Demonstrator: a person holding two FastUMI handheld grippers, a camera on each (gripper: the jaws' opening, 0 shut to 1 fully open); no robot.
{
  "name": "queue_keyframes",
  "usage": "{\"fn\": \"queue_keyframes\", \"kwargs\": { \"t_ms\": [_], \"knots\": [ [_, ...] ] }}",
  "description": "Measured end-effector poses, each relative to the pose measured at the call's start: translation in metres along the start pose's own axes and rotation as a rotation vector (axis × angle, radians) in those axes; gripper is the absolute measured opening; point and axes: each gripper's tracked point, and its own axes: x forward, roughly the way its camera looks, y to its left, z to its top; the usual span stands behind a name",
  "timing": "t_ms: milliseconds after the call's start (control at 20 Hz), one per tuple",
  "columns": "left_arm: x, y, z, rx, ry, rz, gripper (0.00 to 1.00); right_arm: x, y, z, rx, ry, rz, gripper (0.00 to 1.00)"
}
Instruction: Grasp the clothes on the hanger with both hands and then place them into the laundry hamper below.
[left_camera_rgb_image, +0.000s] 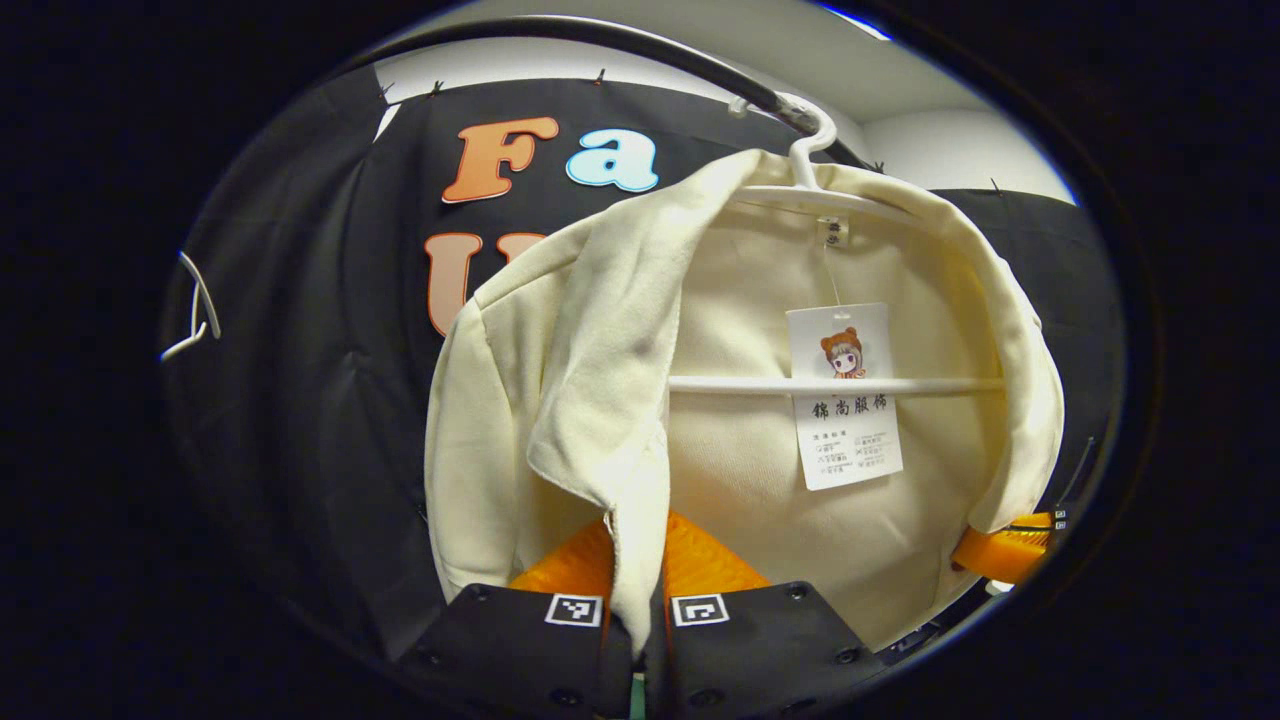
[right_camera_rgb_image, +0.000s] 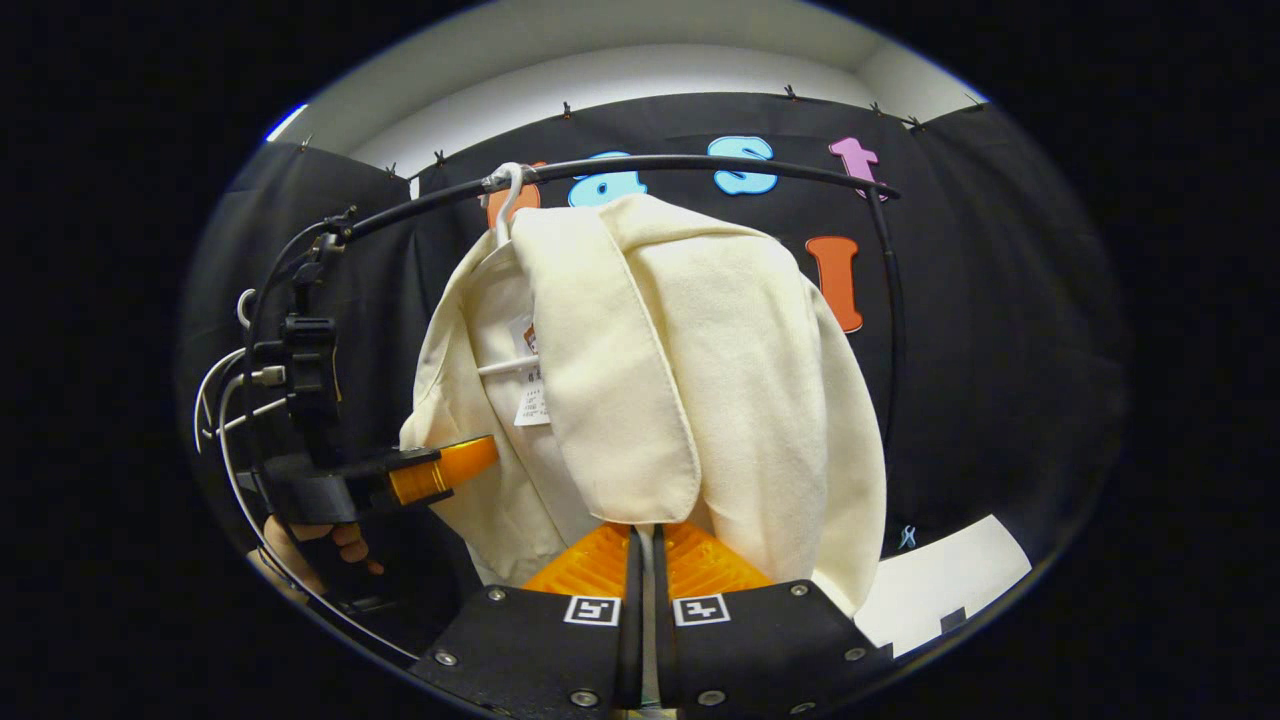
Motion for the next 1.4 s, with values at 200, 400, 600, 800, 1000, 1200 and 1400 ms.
{"fn": "queue_keyframes", "kwargs": {
  "t_ms": [200,400,600,800,1000,1200,1400],
  "knots": [
    [-0.023,-0.003,0.015,0.052,-0.043,-0.049,0.11,0.025,0.002,-0.006,-0.005,-0.003,-0.008,0.10],
    [-0.037,0.020,0.022,0.076,-0.030,-0.015,0.11,0.038,0.016,-0.005,0.001,-0.002,-0.006,0.06],
    [-0.053,0.045,0.045,0.042,-0.058,-0.009,0.11,0.025,0.022,0.005,-0.006,-0.030,0.014,0.08],
    [-0.069,0.057,0.070,0.024,-0.088,-0.030,0.11,0.023,0.017,0.005,0.029,-0.055,-0.003,0.10],
    [-0.073,0.075,0.078,0.040,-0.103,-0.032,0.11,0.011,0.021,0.013,0.061,-0.079,-0.041,0.02],
    [-0.085,0.103,0.089,0.050,-0.132,-0.018,0.11,-0.014,0.019,0.033,0.082,-0.112,-0.048,0.00],
    [-0.092,0.095,0.109,0.004,-0.158,-0.078,0.11,-0.017,0.005,0.027,0.122,-0.100,-0.082,0.01]
  ]
}}
